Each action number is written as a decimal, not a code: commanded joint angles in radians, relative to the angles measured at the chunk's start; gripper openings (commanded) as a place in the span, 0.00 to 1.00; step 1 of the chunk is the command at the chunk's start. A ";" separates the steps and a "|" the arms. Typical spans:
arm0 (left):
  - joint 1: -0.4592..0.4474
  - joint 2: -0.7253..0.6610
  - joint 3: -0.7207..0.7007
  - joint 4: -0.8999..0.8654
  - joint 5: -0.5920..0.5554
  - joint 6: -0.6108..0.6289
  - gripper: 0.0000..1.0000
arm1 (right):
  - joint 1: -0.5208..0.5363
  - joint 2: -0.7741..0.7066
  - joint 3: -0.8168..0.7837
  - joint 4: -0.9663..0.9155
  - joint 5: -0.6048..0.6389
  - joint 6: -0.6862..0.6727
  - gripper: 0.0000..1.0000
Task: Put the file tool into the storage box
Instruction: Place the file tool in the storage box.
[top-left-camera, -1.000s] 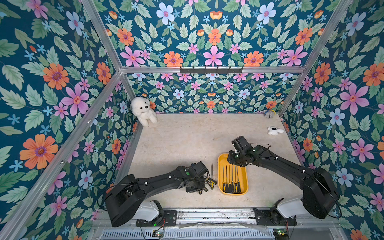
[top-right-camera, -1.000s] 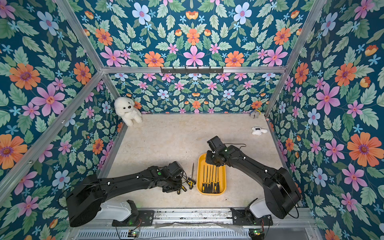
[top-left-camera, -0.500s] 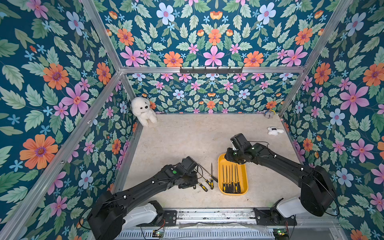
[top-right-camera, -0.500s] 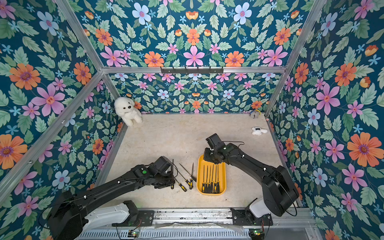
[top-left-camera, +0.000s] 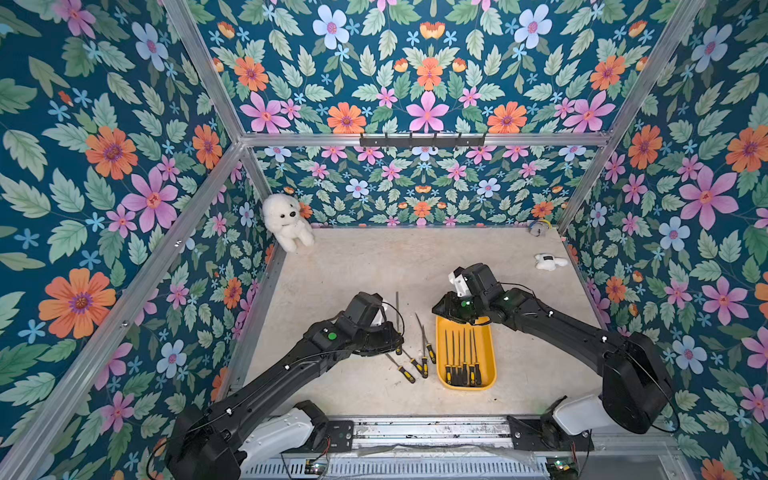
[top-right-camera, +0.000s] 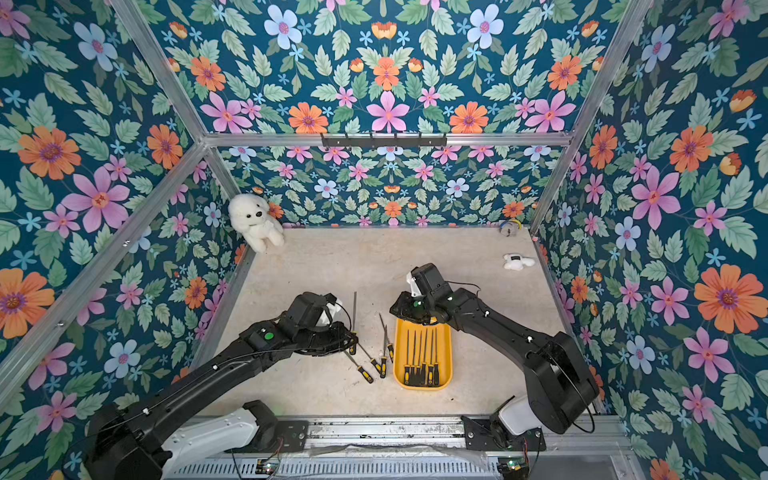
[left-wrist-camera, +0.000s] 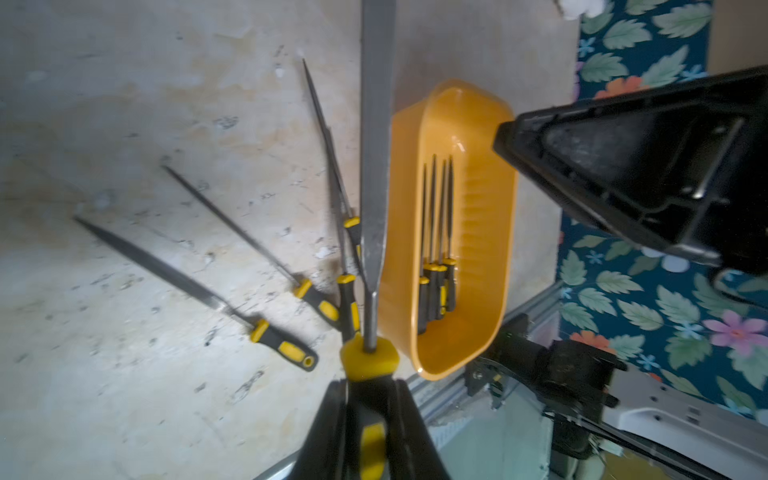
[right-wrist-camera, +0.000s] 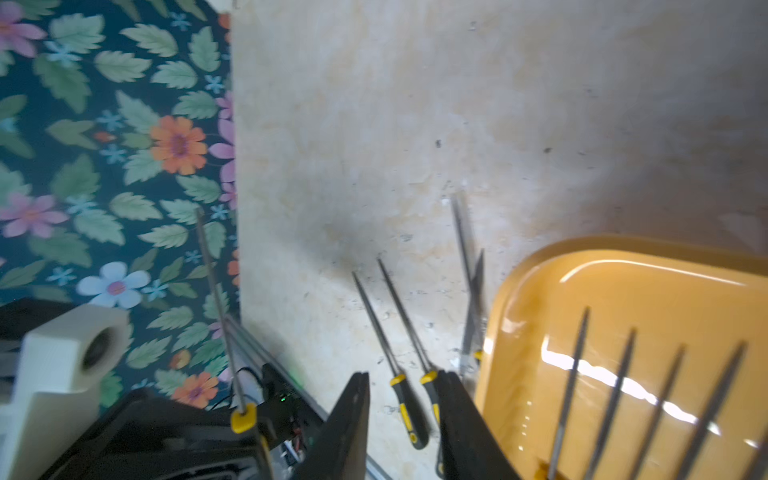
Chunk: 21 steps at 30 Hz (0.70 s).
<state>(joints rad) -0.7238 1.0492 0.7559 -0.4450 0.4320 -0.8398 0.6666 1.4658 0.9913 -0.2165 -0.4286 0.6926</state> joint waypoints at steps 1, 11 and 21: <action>-0.009 0.003 -0.020 0.201 0.120 -0.032 0.10 | 0.001 -0.019 -0.024 0.222 -0.136 0.091 0.37; -0.035 0.035 -0.043 0.268 0.172 -0.044 0.09 | -0.010 0.007 -0.036 0.342 -0.174 0.134 0.40; -0.038 0.039 -0.053 0.288 0.197 -0.049 0.09 | -0.013 0.049 -0.023 0.383 -0.183 0.151 0.37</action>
<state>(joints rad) -0.7612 1.0882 0.7044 -0.1970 0.6052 -0.8886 0.6544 1.5036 0.9577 0.1181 -0.6025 0.8379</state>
